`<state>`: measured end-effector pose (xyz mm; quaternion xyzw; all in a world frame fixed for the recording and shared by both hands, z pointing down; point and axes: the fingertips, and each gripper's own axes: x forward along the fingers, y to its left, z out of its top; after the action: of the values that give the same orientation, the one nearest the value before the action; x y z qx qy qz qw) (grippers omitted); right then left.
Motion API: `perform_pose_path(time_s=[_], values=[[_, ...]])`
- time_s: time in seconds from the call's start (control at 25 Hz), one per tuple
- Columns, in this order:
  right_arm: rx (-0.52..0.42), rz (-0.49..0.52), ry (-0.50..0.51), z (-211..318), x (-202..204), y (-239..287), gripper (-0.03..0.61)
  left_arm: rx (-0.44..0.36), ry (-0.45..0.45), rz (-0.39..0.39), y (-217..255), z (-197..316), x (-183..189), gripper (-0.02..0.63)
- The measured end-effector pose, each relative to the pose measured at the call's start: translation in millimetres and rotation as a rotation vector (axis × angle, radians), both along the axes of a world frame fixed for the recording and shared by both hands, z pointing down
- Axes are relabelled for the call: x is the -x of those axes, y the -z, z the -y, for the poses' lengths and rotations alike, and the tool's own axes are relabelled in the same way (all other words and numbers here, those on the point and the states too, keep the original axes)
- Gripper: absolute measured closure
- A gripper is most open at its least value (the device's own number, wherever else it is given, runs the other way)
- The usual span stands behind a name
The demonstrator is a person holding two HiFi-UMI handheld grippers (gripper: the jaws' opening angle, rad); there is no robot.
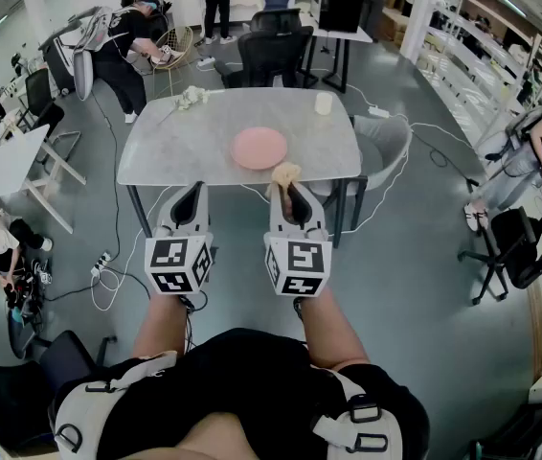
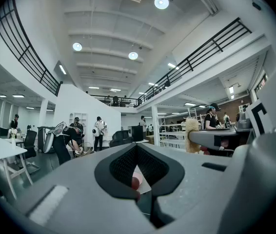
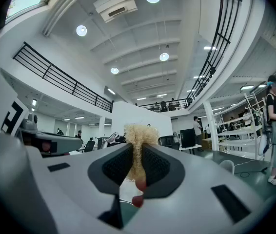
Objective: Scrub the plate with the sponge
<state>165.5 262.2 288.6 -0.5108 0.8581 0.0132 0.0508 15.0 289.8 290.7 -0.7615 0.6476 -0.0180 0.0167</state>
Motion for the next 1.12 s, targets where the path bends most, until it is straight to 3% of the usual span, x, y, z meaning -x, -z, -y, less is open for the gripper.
perform_pose_path(time_s=[0.48,0.84,1.12], values=[[0.022,0.047,0.011,4,50,-7,0.520,0.008,-0.028,0.021,-11,6,39,0.609],[0.048,0.008,-0.039,7,89,-30,0.520,0.034,-0.050,0.005,-33,12,85,0.609],[0.069,-0.012,-0.057,41,93,-43,0.520,0.059,-0.058,0.013,-47,46,93,0.609]])
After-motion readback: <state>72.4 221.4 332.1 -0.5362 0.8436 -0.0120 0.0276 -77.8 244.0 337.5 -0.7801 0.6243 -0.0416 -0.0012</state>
